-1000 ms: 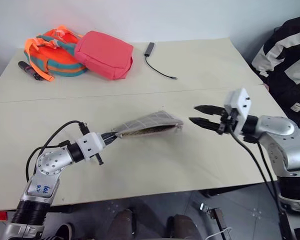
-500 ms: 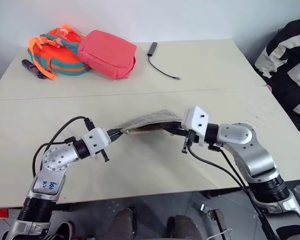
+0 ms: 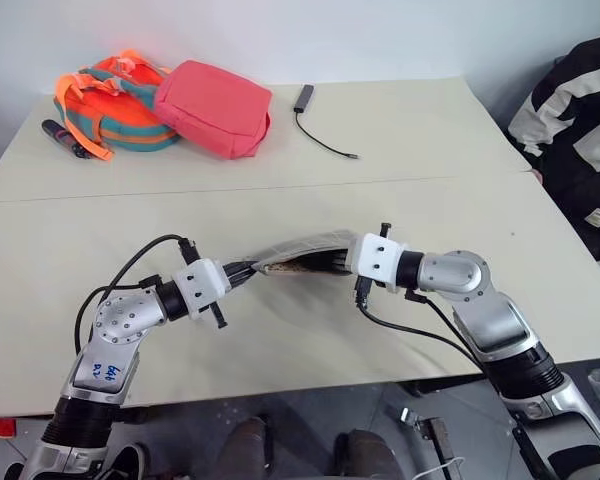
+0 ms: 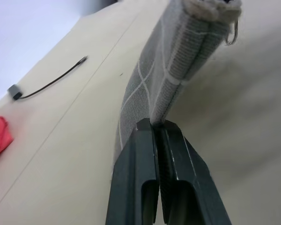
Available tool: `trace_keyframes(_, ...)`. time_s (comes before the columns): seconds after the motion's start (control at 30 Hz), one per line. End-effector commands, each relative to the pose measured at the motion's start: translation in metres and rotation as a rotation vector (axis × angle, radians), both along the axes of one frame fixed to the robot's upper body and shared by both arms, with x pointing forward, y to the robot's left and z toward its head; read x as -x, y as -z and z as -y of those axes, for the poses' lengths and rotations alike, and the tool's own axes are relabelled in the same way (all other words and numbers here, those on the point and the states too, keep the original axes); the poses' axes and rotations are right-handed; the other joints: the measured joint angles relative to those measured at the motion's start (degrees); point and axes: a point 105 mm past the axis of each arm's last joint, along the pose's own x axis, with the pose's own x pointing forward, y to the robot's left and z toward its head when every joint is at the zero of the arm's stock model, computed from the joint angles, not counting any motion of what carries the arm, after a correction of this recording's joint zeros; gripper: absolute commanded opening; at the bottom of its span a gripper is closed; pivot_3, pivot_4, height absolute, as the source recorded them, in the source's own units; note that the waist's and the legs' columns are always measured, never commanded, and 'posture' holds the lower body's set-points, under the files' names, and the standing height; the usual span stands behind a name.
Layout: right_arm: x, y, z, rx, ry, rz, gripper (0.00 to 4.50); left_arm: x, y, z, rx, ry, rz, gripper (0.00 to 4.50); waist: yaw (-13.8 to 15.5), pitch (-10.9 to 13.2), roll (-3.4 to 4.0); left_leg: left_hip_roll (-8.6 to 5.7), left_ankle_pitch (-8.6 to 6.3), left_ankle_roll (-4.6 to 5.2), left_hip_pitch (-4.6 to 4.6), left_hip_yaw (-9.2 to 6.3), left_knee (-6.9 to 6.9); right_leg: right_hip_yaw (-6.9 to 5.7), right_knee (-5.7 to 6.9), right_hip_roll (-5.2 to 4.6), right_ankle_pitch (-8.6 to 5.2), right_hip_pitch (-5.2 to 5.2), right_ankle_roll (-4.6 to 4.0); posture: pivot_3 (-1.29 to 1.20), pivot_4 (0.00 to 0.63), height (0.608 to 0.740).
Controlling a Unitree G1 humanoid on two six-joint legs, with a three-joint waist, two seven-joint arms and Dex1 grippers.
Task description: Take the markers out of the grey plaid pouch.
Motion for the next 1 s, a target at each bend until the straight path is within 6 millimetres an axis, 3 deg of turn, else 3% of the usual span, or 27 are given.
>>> trace_keyframes(0.03,0.000,-0.008,-0.006,-0.003,-0.014,0.052,0.83,0.006,-0.013,0.007,0.025,0.036,0.043,0.00,0.0,0.0,0.00,0.00,0.00,0.00,0.00,0.00,0.00,0.00,0.01,0.00,0.00,0.00,0.00,0.00,0.150,0.740)
trace_keyframes(0.27,-0.003,-0.011,-0.004,0.022,-0.006,0.109,3.10,0.006,-0.014,0.008,0.034,0.036,0.041,0.00,0.0,0.0,0.00,-0.01,0.00,0.00,0.00,0.00,0.00,0.00,0.01,0.00,0.00,0.00,0.00,0.00,0.150,0.740)
trace_keyframes(0.63,0.001,-0.011,-0.005,0.023,-0.033,0.098,3.10,0.006,-0.012,0.009,0.030,0.034,0.039,0.00,0.0,0.0,0.00,-0.01,0.00,0.01,0.00,0.00,0.00,0.00,0.01,0.00,0.00,0.00,0.00,0.00,0.150,0.740)
trace_keyframes(0.8,0.003,-0.013,-0.006,0.029,-0.047,0.097,1.91,0.007,-0.014,0.011,0.061,0.037,0.018,0.00,0.0,0.0,0.00,-0.01,0.00,0.01,0.00,0.00,0.00,0.00,0.01,0.00,0.00,0.01,0.00,0.00,0.150,0.740)
trace_keyframes(1.0,0.006,-0.021,0.003,0.150,-0.089,0.019,1.91,0.011,-0.022,0.020,0.178,0.111,-0.175,0.00,0.0,0.0,0.01,0.00,0.00,0.01,-0.01,-0.01,0.02,0.01,0.01,0.00,0.00,0.02,0.00,0.00,0.150,0.740)
